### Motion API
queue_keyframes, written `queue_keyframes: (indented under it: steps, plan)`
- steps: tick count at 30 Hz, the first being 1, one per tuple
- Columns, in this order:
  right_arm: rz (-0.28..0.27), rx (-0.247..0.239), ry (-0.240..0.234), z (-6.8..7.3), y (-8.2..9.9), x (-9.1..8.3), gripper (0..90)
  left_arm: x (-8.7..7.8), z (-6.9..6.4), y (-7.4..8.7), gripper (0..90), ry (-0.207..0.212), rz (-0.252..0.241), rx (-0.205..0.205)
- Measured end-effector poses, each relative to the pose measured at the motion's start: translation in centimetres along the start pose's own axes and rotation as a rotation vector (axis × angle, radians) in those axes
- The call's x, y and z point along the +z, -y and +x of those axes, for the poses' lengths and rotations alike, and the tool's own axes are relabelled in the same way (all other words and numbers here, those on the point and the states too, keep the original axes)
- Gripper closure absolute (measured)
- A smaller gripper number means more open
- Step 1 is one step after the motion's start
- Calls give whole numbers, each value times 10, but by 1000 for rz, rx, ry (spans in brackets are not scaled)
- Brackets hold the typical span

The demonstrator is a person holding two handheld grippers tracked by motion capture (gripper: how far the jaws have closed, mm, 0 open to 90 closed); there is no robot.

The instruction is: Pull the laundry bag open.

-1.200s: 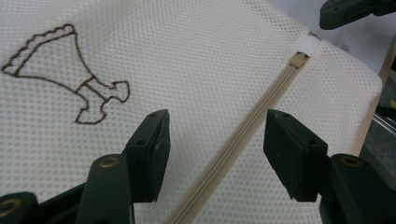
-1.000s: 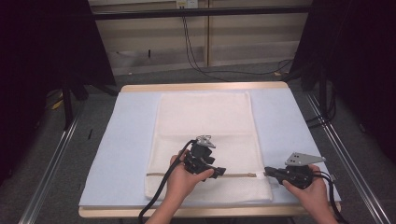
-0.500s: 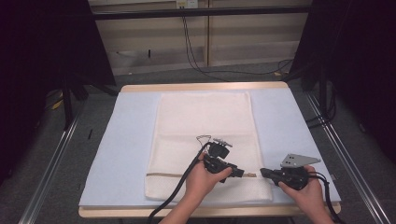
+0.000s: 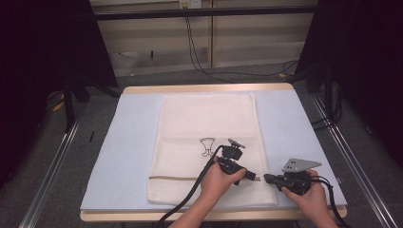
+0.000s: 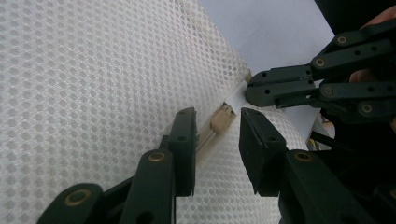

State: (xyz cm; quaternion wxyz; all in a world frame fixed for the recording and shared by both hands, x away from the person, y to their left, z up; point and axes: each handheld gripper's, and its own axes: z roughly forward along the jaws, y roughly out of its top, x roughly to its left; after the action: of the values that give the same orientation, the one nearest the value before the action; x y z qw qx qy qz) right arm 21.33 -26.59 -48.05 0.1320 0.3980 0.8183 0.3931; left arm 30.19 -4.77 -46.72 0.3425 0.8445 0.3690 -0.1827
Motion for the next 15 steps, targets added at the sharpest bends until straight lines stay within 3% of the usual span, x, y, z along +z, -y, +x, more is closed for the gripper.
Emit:
queue_keyframes:
  steps: [1,5,7,8,9,10,14,15]
  plan:
    - [-1,0,1,0,0,0,900,2,-2,0,674,-5,-7,-22]
    - [-1,-3,7,1,1,0,900,4,-1,-2,703,-18,13,-8]
    - [1,-1,9,1,1,0,900,8,-5,-2,722,-24,-18,-62]
    - [1,-1,9,1,1,0,900,8,-5,-2,726,-24,-18,-62]
    - [2,0,11,1,1,0,900,6,-2,-3,734,-19,28,-27]
    - [1,0,11,1,1,0,900,7,-3,-3,740,-10,20,-51]
    - [2,4,11,1,1,0,900,9,-2,-4,777,-15,24,-32]
    - [2,4,11,1,1,0,900,11,-3,-4,777,-9,8,-56]
